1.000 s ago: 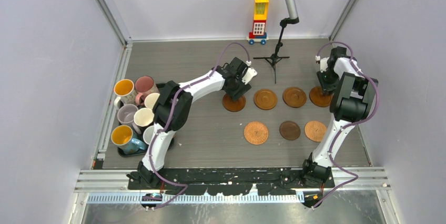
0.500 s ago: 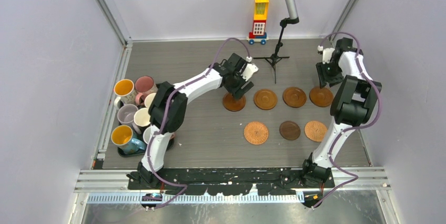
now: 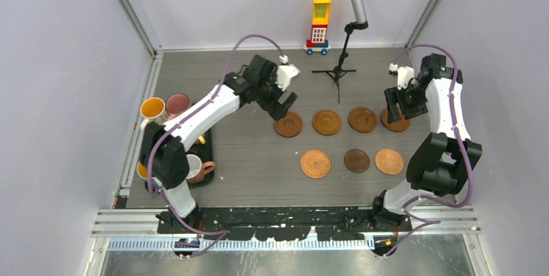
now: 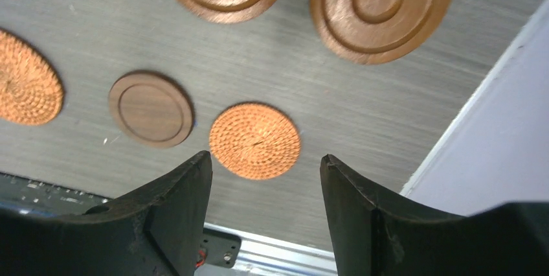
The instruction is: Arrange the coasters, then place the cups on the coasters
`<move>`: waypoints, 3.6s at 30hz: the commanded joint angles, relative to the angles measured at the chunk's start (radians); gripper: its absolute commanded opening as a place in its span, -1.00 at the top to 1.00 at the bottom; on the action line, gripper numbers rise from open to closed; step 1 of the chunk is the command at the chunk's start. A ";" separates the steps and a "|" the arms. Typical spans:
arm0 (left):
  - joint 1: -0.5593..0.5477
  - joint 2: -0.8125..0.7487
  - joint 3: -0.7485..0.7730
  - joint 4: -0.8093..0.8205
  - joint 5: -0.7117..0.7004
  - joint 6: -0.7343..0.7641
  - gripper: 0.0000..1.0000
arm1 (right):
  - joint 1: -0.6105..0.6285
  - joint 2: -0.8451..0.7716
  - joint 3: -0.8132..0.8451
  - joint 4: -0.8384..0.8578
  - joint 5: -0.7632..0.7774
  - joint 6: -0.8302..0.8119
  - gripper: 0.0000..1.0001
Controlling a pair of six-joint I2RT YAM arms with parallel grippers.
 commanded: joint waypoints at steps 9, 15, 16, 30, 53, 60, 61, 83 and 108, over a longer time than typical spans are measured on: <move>0.368 -0.121 -0.155 -0.192 -0.332 -0.339 -0.63 | 0.053 -0.048 -0.072 0.024 -0.068 0.129 -0.37; 0.379 -0.077 -0.218 -0.126 -0.461 -0.411 -0.50 | 0.081 -0.033 -0.071 0.037 -0.054 0.156 -0.37; 0.384 -0.066 -0.223 -0.112 -0.469 -0.415 -0.48 | 0.082 -0.030 -0.070 0.037 -0.051 0.158 -0.37; 0.439 0.121 -0.213 -0.027 -0.444 -0.458 -0.19 | 0.095 0.001 -0.021 0.013 -0.005 0.160 -0.37; 0.332 0.239 -0.134 -0.046 -0.218 -0.567 0.98 | 0.097 0.007 -0.006 0.008 0.013 0.164 -0.35; 0.281 0.305 -0.034 -0.050 -0.184 -0.635 1.00 | 0.096 -0.013 -0.024 0.009 0.020 0.162 -0.35; 0.274 0.317 -0.012 -0.049 -0.183 -0.639 1.00 | 0.096 -0.016 -0.028 0.008 0.021 0.162 -0.35; 0.247 0.225 0.209 -0.138 -0.188 -0.450 -0.29 | 0.146 -0.055 0.001 0.085 -0.183 0.174 -0.36; 0.783 -0.139 0.227 -0.622 0.196 -0.150 -0.99 | 1.062 0.193 0.197 0.396 -0.231 0.266 -0.37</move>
